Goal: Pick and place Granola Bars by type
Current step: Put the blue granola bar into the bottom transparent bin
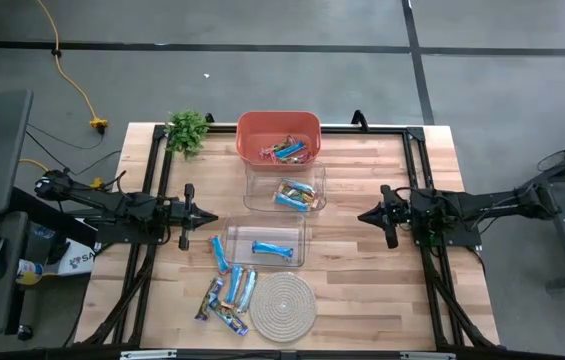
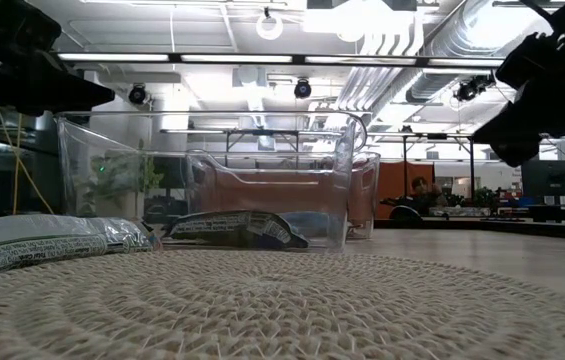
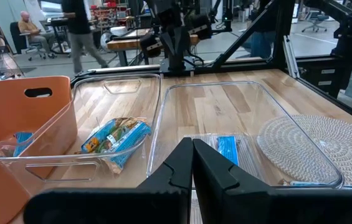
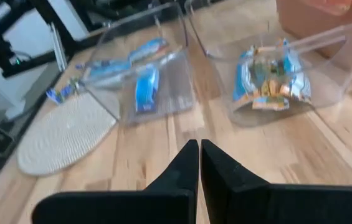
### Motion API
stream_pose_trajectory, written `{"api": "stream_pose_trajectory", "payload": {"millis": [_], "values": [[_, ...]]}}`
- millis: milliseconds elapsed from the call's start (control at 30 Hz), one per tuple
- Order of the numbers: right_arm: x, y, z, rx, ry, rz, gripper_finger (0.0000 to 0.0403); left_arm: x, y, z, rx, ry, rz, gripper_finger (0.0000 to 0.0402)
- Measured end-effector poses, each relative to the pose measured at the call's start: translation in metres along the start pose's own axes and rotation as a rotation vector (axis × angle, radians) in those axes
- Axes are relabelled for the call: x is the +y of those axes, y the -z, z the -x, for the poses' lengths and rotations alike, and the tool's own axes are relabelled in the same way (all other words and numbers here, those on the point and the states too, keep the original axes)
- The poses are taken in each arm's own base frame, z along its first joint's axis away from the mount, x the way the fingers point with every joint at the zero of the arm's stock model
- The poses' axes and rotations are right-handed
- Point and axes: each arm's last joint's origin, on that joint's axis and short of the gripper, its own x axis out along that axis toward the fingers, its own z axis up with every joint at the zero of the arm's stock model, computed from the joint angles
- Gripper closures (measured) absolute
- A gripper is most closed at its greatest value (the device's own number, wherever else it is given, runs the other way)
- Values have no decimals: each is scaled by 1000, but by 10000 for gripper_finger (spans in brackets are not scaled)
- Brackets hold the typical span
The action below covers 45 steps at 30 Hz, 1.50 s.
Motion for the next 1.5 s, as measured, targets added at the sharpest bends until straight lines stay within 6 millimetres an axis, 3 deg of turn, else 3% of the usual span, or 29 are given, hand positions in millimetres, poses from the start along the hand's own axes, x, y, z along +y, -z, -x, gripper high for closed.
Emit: {"api": "stream_pose_trajectory", "payload": {"millis": [333, 567, 1500], "values": [[-1, 3, 0, 34, 6, 75, 403, 0, 0, 0, 0, 0, 0, 394], [-4, 5, 0, 32, 95, 72, 402, 0, 0, 0, 0, 0, 0, 394], [-4, 4, 0, 27, 97, 70, 402, 0, 0, 0, 0, 0, 0, 394]]}}
